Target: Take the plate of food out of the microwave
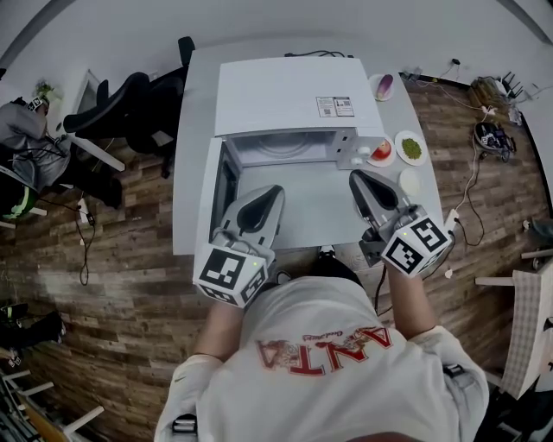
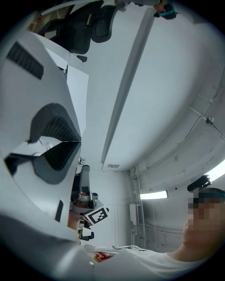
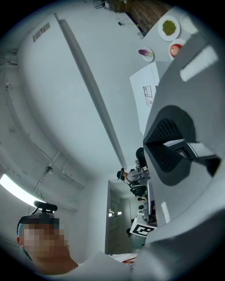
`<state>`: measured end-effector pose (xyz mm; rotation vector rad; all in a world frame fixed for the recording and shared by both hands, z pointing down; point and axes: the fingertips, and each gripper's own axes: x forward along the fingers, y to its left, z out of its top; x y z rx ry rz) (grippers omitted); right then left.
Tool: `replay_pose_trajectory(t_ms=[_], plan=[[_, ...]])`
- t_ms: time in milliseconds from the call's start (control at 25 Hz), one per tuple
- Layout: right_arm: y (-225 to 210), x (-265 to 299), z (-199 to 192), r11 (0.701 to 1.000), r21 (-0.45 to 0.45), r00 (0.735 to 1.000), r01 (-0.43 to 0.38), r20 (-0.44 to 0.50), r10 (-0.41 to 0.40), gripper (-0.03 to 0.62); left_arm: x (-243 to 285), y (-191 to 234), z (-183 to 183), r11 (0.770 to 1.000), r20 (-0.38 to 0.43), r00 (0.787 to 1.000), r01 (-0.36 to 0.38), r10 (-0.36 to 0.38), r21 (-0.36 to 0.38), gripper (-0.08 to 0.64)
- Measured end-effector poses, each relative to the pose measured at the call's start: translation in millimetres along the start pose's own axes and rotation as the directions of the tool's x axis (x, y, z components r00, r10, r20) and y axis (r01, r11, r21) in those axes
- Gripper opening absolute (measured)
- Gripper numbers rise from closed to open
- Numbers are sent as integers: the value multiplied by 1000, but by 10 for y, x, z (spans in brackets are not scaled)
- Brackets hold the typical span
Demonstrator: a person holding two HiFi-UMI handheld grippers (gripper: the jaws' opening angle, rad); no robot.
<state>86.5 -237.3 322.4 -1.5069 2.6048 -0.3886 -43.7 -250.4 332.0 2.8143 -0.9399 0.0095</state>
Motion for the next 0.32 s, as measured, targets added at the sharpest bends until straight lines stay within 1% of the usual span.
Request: replay_pose_trajectory(t_ms=[320], plan=[[31, 23, -35, 1000, 15, 1000, -18, -3, 18, 2, -3, 2, -41, 1000, -7, 1000, -4, 4, -11, 9]])
